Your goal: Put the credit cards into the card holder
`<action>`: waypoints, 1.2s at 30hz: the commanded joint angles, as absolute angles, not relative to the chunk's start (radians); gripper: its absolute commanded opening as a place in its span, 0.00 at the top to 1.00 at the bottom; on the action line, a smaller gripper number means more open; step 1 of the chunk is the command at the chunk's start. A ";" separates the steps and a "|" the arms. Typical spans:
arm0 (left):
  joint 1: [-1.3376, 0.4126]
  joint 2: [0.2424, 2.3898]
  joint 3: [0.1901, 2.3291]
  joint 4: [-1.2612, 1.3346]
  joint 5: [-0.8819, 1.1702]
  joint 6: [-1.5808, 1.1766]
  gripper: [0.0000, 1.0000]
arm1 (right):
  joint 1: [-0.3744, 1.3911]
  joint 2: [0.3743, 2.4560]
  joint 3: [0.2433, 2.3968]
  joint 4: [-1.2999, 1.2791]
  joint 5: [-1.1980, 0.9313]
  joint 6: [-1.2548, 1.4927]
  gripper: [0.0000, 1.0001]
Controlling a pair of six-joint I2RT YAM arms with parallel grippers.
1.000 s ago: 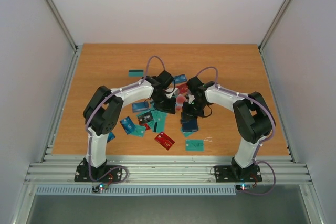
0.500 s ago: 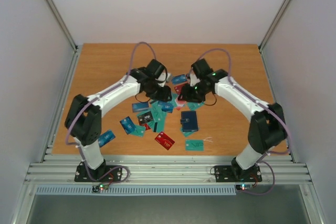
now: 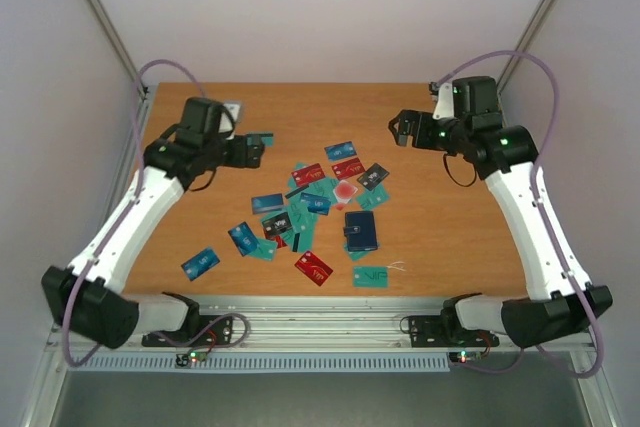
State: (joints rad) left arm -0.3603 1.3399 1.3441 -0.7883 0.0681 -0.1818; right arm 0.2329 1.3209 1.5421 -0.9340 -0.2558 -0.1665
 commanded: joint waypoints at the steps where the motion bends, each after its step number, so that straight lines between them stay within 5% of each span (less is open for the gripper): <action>1: -0.265 1.210 1.169 -0.626 -0.041 -0.118 0.01 | 0.209 1.235 1.517 -0.892 -0.078 -0.269 0.02; 8: -0.244 0.951 0.746 -0.187 -0.208 -0.022 0.00 | 0.191 1.091 1.270 -0.669 0.086 -0.316 0.01; 18: -0.181 0.846 0.319 0.249 -0.159 0.089 0.01 | 0.129 0.986 0.781 -0.337 0.134 -0.414 0.02; 26: -0.079 1.046 0.250 0.514 -0.011 0.058 0.01 | 0.081 1.100 0.542 0.007 0.102 -0.501 0.02; 31: -0.028 1.273 0.314 0.738 0.067 0.045 0.01 | 0.037 1.257 0.403 0.436 0.033 -0.500 0.01; 36: 0.062 1.503 0.319 0.999 0.153 -0.014 0.01 | -0.016 1.462 0.435 0.698 -0.079 -0.500 0.02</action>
